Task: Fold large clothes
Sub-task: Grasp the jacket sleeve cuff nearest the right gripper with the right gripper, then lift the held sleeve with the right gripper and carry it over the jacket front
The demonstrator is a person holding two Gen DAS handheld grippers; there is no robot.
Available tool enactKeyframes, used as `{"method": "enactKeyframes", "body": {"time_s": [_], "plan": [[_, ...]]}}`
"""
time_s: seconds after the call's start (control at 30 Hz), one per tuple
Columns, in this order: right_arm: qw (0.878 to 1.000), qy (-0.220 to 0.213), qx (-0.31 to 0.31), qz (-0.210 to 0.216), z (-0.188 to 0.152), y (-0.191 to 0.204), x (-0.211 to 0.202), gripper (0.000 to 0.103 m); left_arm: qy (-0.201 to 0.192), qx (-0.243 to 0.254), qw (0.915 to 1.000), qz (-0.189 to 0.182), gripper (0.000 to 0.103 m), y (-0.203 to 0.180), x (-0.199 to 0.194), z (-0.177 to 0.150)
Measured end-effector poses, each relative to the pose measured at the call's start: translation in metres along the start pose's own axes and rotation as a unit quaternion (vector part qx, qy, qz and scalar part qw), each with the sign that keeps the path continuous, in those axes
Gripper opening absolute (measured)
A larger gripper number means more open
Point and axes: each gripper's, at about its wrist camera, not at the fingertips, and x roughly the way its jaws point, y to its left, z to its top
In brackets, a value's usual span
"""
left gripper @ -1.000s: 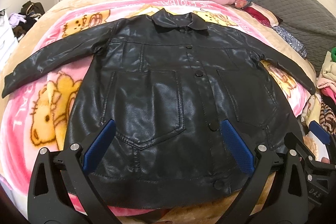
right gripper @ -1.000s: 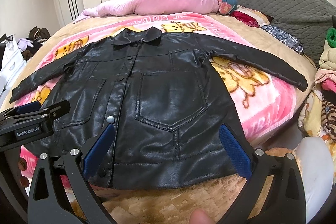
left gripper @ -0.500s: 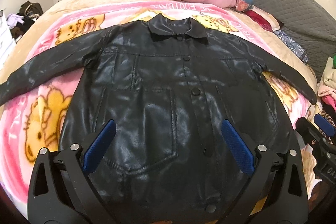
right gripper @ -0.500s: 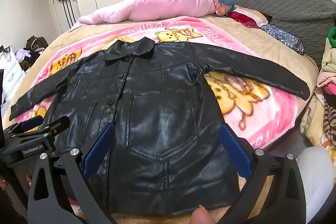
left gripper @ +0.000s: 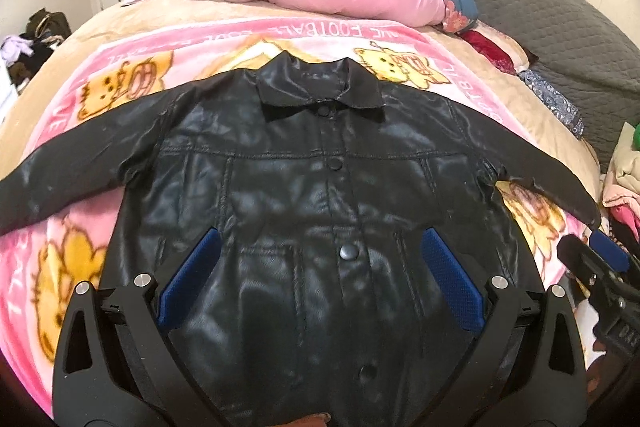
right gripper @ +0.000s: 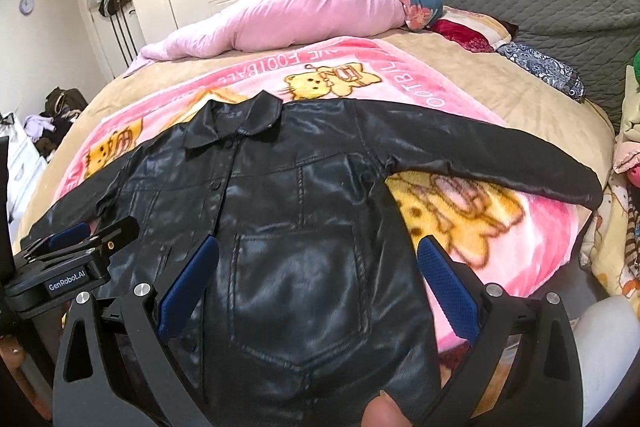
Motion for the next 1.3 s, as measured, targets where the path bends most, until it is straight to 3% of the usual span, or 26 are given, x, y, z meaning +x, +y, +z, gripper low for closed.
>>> {"method": "enactKeyframes", "body": {"time_s": [0.13,0.53,0.7,0.83,1.17,1.3], "plan": [[0.999,0.006,0.027,-0.02,0.015,-0.015,0.016,0.099,0.009,-0.008,0.9999,-0.009,0.094,-0.004,0.018,0.013],[0.992,0.019,0.119,-0.019,0.051,-0.079,0.06,0.099,0.039,0.0,0.9988,-0.029,0.094,-0.041,0.079,0.047],[0.985,0.026,0.169,-0.024,0.066,-0.113,0.076,0.099,0.031,0.004,0.9964,-0.079,0.094,-0.065,0.099,0.06],[0.979,0.014,0.198,-0.044,0.076,-0.139,0.085,0.099,0.049,0.013,0.9949,-0.088,0.094,-0.087,0.125,0.069],[0.948,-0.002,0.307,-0.08,0.065,-0.223,0.103,0.099,0.076,0.073,0.9915,-0.077,0.093,-0.132,0.177,0.071],[0.936,-0.004,0.339,-0.094,0.054,-0.245,0.107,0.099,0.089,0.082,0.9889,-0.086,0.077,-0.145,0.195,0.07]]}}
